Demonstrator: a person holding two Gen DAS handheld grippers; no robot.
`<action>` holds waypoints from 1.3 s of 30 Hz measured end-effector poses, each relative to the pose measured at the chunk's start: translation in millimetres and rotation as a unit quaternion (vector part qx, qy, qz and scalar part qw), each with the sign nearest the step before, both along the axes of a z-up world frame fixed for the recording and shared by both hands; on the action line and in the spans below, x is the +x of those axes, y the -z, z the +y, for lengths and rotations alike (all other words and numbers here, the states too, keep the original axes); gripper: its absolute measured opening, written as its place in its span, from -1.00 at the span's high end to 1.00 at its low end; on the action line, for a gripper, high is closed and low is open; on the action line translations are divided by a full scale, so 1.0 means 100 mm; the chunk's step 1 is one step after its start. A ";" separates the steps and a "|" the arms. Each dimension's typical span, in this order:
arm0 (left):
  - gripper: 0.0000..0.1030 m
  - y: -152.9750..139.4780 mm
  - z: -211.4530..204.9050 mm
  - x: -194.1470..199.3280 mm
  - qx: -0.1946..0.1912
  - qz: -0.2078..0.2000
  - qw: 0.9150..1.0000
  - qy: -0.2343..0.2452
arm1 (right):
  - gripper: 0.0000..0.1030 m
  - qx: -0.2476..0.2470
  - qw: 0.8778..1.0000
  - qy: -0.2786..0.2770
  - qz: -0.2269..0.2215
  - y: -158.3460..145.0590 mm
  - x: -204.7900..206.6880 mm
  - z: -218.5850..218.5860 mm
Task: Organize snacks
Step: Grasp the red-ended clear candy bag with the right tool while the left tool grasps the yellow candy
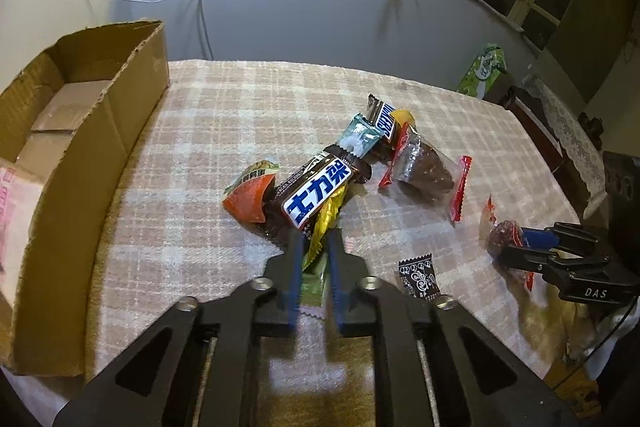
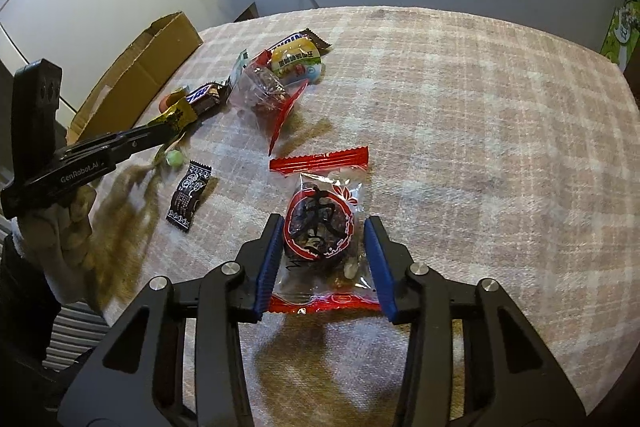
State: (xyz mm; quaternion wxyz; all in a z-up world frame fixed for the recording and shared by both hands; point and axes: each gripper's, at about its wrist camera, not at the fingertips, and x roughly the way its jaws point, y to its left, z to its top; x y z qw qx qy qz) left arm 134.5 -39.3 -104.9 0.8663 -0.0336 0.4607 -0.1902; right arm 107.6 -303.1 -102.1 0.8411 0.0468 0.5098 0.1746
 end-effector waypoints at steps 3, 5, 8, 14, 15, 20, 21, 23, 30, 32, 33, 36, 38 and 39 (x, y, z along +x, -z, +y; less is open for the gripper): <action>0.71 -0.02 -0.04 0.02 0.005 -0.006 1.000 0.005 | 0.16 -0.001 1.000 -0.001 -0.001 0.00 0.00 0.01; 0.75 -0.02 -0.05 0.05 0.010 -0.009 1.000 0.000 | 0.16 0.000 1.000 0.000 -0.002 0.01 0.00 0.01; 0.85 -0.03 -0.05 0.05 0.011 -0.018 1.000 -0.004 | 0.27 0.000 1.000 0.001 -0.004 -0.01 0.00 0.01; 0.87 -0.09 -0.05 0.00 0.007 -0.031 0.999 -0.005 | 0.32 0.010 1.000 0.005 -0.007 -0.03 -0.01 -0.06; 0.87 -0.10 -0.04 -0.01 0.005 -0.032 0.999 -0.005 | 0.32 0.011 1.000 0.006 -0.008 -0.04 -0.02 -0.06; 0.87 -0.17 0.02 -0.07 -0.006 -0.041 0.999 -0.010 | 0.33 0.011 1.000 0.012 -0.019 -0.13 -0.06 -0.06; 0.87 -0.19 0.03 -0.08 -0.009 -0.042 0.999 -0.011 | 0.33 0.013 1.000 0.012 -0.022 -0.16 -0.06 -0.06; 0.87 -0.24 0.08 -0.11 -0.017 -0.048 0.999 -0.015 | 0.33 0.016 0.999 0.012 -0.027 -0.22 -0.09 -0.04; 0.87 -0.43 0.38 -0.20 -0.035 -0.070 0.996 -0.039 | 0.33 0.021 0.998 -0.017 -0.056 -0.52 -0.01 0.26; 0.87 -0.47 0.49 -0.22 -0.036 -0.076 0.995 -0.048 | 0.33 0.023 0.997 -0.028 -0.064 -0.59 0.04 0.38; 0.87 -0.49 0.54 -0.23 -0.037 -0.079 0.995 -0.053 | 0.33 0.024 0.997 -0.035 -0.068 -0.63 0.07 0.46; 0.87 -0.55 0.73 -0.26 -0.039 -0.087 0.993 -0.070 | 0.33 0.025 0.995 -0.055 -0.081 -0.72 0.17 0.68; 0.87 -0.57 0.85 -0.28 -0.040 -0.092 0.991 -0.083 | 0.33 0.025 0.994 -0.067 -0.086 -0.77 0.24 0.82; 0.87 -0.58 0.90 -0.28 -0.040 -0.095 0.991 -0.090 | 0.33 0.025 0.993 -0.074 -0.089 -0.78 0.28 0.90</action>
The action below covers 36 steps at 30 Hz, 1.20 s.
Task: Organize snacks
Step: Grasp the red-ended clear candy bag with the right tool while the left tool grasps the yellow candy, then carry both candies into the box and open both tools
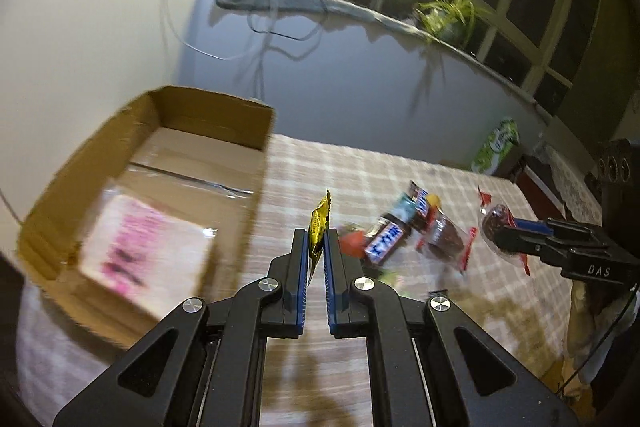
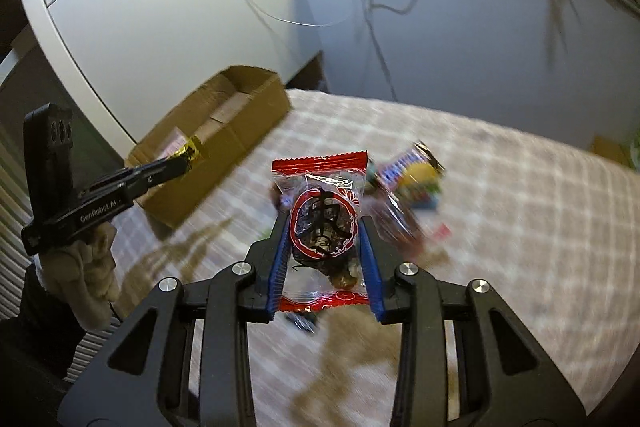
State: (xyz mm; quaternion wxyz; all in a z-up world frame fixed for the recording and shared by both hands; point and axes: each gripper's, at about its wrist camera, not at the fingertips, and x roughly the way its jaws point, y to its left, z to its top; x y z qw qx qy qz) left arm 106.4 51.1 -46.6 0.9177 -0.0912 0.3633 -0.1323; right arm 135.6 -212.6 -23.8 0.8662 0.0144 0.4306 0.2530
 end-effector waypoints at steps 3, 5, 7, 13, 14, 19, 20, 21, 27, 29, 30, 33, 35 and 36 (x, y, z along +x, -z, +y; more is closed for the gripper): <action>0.87 -0.03 0.18 -0.02 0.001 -0.007 1.000 -0.019 | 0.33 0.000 1.000 -0.019 -0.006 -0.05 0.11 0.23; 0.87 -0.03 0.29 -0.02 0.000 -0.010 0.999 -0.031 | 0.33 0.001 0.999 -0.033 -0.008 -0.06 0.20 0.41; 0.87 -0.04 0.40 -0.02 0.001 -0.012 0.999 -0.043 | 0.33 0.000 0.999 -0.045 -0.010 -0.08 0.26 0.54; 0.87 -0.01 0.70 -0.03 0.001 -0.014 0.997 -0.074 | 0.33 -0.005 0.997 -0.081 -0.015 -0.09 0.44 1.02; 0.87 0.00 0.74 -0.02 0.001 -0.013 0.997 -0.078 | 0.33 -0.006 0.996 -0.087 -0.015 -0.08 0.48 1.11; 0.87 0.04 0.88 0.01 0.001 -0.008 0.995 -0.095 | 0.33 -0.003 0.994 -0.107 -0.005 -0.01 0.60 1.49; 0.87 0.05 0.91 0.01 -0.001 -0.007 0.995 -0.098 | 0.33 -0.003 0.994 -0.110 -0.004 0.00 0.62 1.56; 0.87 0.05 0.93 0.01 -0.002 -0.006 0.995 -0.100 | 0.33 -0.004 0.994 -0.113 -0.002 0.01 0.63 1.62; 0.87 0.09 0.99 0.03 -0.006 -0.002 0.995 -0.104 | 0.32 -0.013 0.991 -0.131 0.003 0.10 0.75 1.93; 0.87 0.09 1.01 0.03 -0.009 -0.001 0.994 -0.106 | 0.32 -0.014 0.991 -0.133 0.007 0.13 0.79 2.01; 0.87 0.10 1.02 0.04 -0.010 -0.001 0.994 -0.106 | 0.32 -0.015 0.991 -0.135 0.009 0.15 0.80 2.04; 0.87 0.10 1.03 0.04 -0.011 0.001 0.994 -0.107 | 0.31 -0.019 0.990 -0.139 0.010 0.18 0.83 2.11; 0.86 0.10 1.04 0.04 -0.010 0.001 0.994 -0.107 | 0.31 -0.021 0.990 -0.140 0.011 0.20 0.84 2.14; 0.80 0.10 1.04 0.04 -0.009 0.001 0.994 -0.106 | 0.28 -0.021 0.990 -0.140 0.010 0.21 0.84 2.15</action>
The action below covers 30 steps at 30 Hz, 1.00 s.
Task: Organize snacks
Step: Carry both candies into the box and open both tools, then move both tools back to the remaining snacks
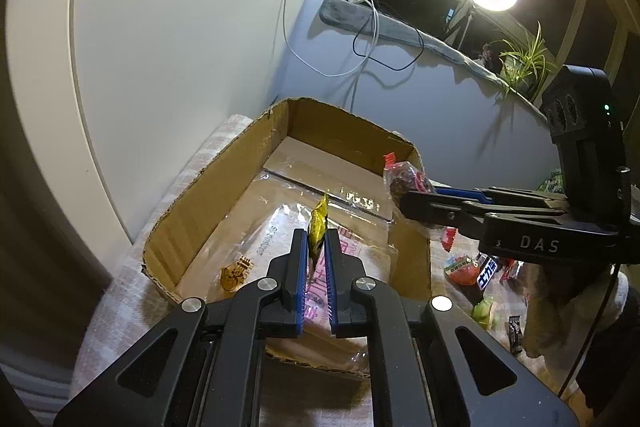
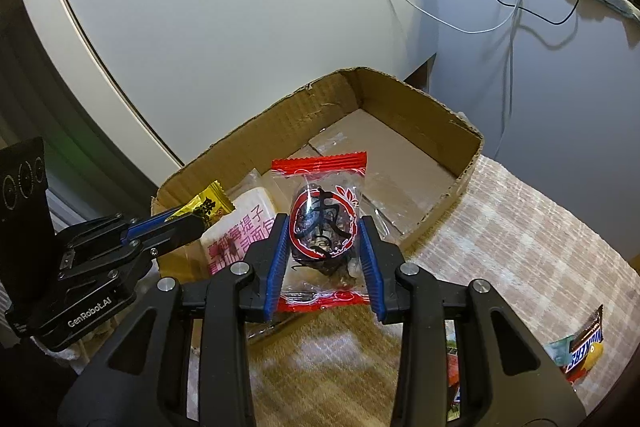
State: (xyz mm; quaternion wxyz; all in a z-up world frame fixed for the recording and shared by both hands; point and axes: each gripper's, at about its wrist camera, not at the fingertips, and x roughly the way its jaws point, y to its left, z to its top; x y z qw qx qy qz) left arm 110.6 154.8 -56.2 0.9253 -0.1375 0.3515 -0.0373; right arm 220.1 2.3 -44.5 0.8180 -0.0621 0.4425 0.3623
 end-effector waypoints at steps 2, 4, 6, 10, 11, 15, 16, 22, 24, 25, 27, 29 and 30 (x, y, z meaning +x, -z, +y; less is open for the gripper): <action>0.63 -0.01 -0.01 -0.01 0.001 -0.001 1.000 -0.001 | 0.10 -0.002 1.000 0.003 -0.002 0.00 0.01 0.01; 0.40 -0.02 0.00 -0.02 0.001 -0.002 1.000 -0.003 | -0.09 0.000 1.000 0.007 -0.005 -0.01 0.01 0.00; 0.22 -0.02 0.00 -0.03 0.002 -0.003 1.000 -0.004 | -0.32 0.002 1.000 0.012 -0.010 -0.04 0.00 -0.03; 0.17 -0.04 -0.02 -0.05 0.006 -0.005 1.000 -0.003 | -0.47 0.005 1.000 0.017 -0.019 -0.11 -0.04 -0.10; 0.17 -0.04 -0.03 -0.05 0.007 -0.005 1.000 -0.003 | -0.47 0.005 1.000 0.018 -0.020 -0.12 -0.05 -0.13; 0.17 -0.07 -0.06 -0.08 0.007 -0.008 1.000 -0.003 | -0.47 0.008 0.999 0.024 -0.025 -0.17 -0.08 -0.24; 0.17 -0.07 -0.07 -0.09 0.007 -0.009 1.000 -0.003 | -0.47 0.009 0.999 0.026 -0.026 -0.19 -0.09 -0.28; 0.17 -0.09 -0.17 -0.13 0.008 -0.011 1.000 0.006 | -0.47 0.015 0.999 0.036 -0.032 -0.28 -0.20 -0.56; 0.17 -0.10 -0.22 -0.13 0.007 -0.012 1.000 0.011 | -0.47 0.014 0.999 0.038 -0.035 -0.31 -0.27 -0.68; 0.17 -0.11 -0.24 -0.14 0.006 -0.013 1.000 0.014 | -0.47 0.013 0.998 0.039 -0.036 -0.32 -0.29 -0.73; 0.17 -0.11 -0.30 -0.15 0.005 -0.013 1.000 0.022 | -0.47 0.010 0.998 0.042 -0.037 -0.33 -0.36 -0.87; 0.17 -0.10 -0.36 -0.15 0.005 -0.012 1.000 0.029 | -0.47 0.004 0.998 0.045 -0.036 -0.31 -0.42 -1.01; 0.17 -0.09 -0.41 -0.15 0.005 -0.011 0.999 0.033 | -0.47 -0.002 0.998 0.048 -0.034 -0.29 -0.46 -1.11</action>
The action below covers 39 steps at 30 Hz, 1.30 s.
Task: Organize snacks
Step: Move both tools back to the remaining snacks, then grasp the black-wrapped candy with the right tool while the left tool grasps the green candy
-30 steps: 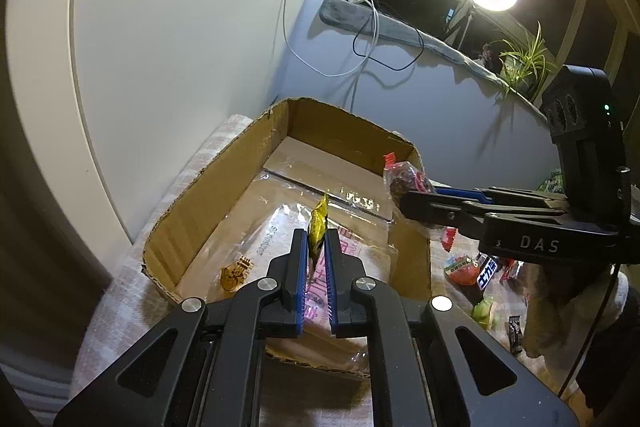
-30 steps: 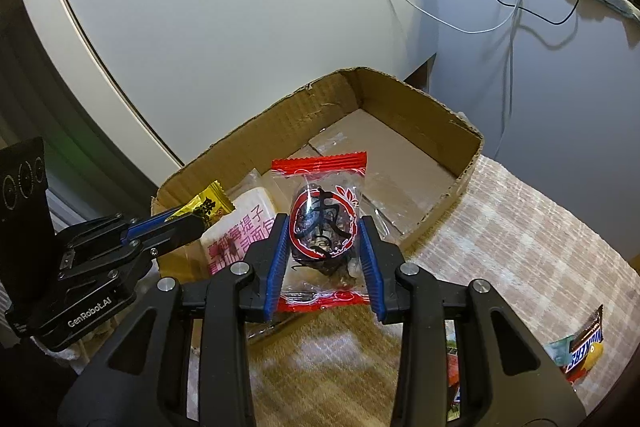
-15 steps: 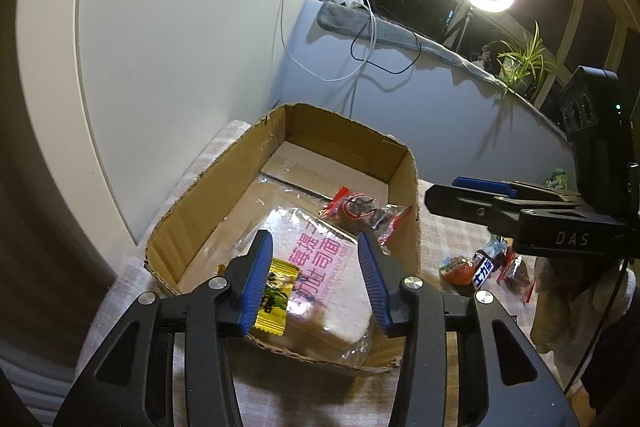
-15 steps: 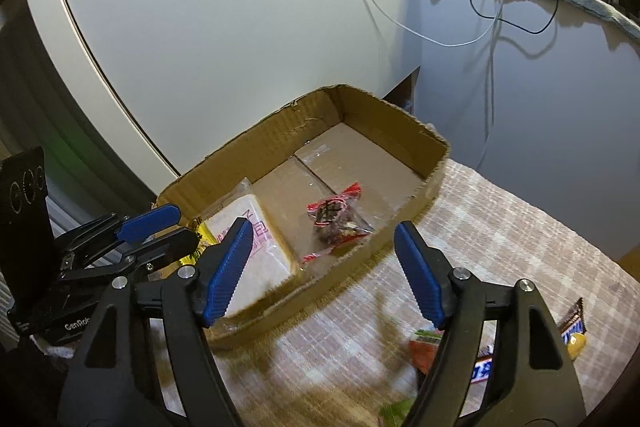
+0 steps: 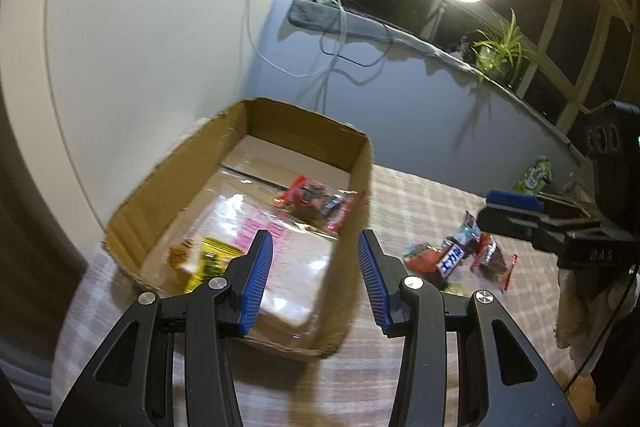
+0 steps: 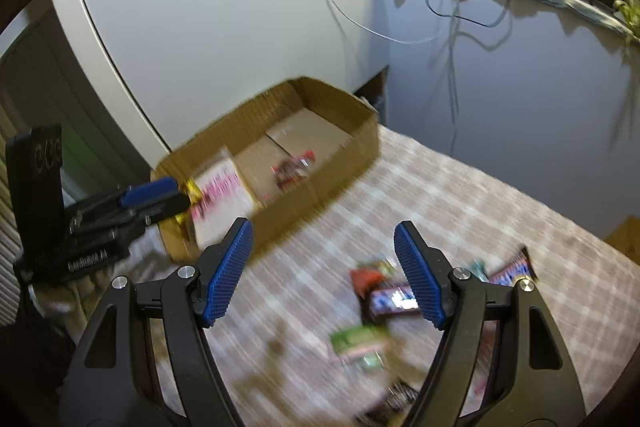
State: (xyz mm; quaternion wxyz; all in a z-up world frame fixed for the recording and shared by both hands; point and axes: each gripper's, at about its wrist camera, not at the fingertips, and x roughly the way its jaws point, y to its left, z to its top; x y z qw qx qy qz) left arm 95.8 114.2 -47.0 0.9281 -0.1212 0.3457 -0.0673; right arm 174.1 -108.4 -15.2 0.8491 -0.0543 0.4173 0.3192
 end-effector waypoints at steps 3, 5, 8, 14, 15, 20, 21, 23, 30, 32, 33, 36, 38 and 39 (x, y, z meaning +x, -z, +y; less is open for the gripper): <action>0.17 0.03 -0.13 0.02 -0.002 0.005 1.000 0.016 | -0.47 -0.013 1.000 0.009 0.006 0.06 -0.08 -0.20; 0.17 0.05 -0.24 0.03 -0.004 0.009 1.000 0.028 | -0.47 -0.023 0.999 0.018 0.014 0.13 -0.14 -0.34; 0.17 0.10 -0.39 0.06 -0.005 0.017 0.999 0.046 | -0.47 -0.033 0.998 0.034 0.030 0.26 -0.22 -0.51; 0.17 0.22 -0.71 0.12 -0.003 0.039 0.995 0.088 | -0.30 -0.062 0.995 0.063 0.055 0.56 -0.38 -0.67; 0.17 0.25 -0.78 0.12 0.003 0.042 0.995 0.095 | -0.26 -0.065 0.994 0.066 0.060 0.61 -0.41 -0.69; 0.25 0.34 -1.02 0.13 0.021 0.052 0.991 0.125 | -0.06 -0.071 0.992 0.078 0.074 0.76 -0.51 -0.75; 0.30 0.37 -1.07 0.13 0.026 0.056 0.989 0.132 | -0.05 -0.071 0.991 0.081 0.074 0.78 -0.52 -0.76; 0.33 0.42 -1.16 0.15 0.027 0.063 0.987 0.145 | -0.04 -0.067 0.991 0.084 0.078 0.81 -0.54 -0.77; 0.51 0.54 -1.37 0.21 0.045 0.081 0.981 0.173 | 0.07 -0.073 0.991 0.088 0.074 0.90 -0.54 -0.71; 0.54 0.57 -1.42 0.23 0.055 0.085 0.979 0.177 | 0.11 -0.077 0.991 0.088 0.069 0.90 -0.53 -0.70; 0.54 0.58 -1.44 0.24 0.058 0.086 0.978 0.180 | 0.12 -0.079 0.991 0.088 0.068 0.90 -0.53 -0.69; 0.54 0.62 -1.49 0.25 0.074 0.089 0.976 0.184 | 0.20 -0.084 0.991 0.086 0.065 0.90 -0.52 -0.69; 0.54 0.64 -1.50 0.26 0.079 0.092 0.975 0.188 | 0.26 -0.092 0.990 0.086 0.061 0.91 -0.53 -0.70; 0.54 0.65 -1.51 0.26 0.082 0.093 0.974 0.189 | 0.28 -0.096 0.990 0.086 0.059 0.91 -0.52 -0.70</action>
